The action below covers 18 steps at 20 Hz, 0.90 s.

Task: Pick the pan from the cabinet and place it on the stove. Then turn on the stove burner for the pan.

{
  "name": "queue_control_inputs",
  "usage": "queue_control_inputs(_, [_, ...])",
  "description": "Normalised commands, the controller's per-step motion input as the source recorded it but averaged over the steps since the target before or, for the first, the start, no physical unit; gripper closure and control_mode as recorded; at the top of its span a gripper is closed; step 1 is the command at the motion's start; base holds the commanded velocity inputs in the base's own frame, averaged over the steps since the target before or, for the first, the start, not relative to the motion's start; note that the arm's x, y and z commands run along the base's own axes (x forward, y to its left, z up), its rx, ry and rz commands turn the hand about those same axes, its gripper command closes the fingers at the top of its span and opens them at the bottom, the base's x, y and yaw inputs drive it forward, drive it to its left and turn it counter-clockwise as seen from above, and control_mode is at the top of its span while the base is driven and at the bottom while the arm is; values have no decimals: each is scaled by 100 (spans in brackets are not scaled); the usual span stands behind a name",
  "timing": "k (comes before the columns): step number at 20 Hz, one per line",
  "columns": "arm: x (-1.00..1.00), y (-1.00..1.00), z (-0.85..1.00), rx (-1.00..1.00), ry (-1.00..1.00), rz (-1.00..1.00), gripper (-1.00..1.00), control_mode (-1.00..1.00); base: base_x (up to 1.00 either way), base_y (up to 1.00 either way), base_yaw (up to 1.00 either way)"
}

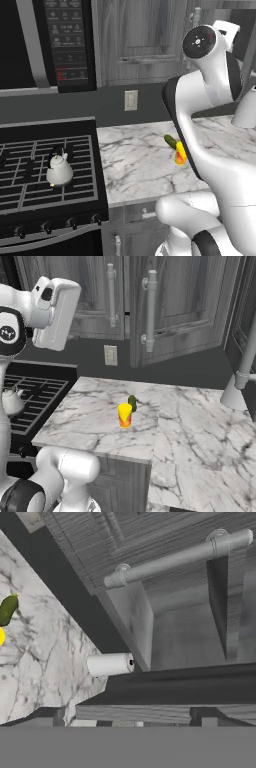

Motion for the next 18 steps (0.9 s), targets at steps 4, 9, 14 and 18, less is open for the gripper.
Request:
queue_control_inputs(4, [30, -41, -5, 0, 5, -8, -100, -100, 0, 0, 0])
queue_control_inputs(9, [28, -42, -9, 0, 6, -5, -100, -100, 0, 0, 0])
queue_control_inputs(14, [26, -46, -9, 0, 6, -4, -100, -100, 0, 0, 0])
queue_control_inputs(18, [10, -49, -4, 0, 3, -4, -100, -100, 0, 0, 0])
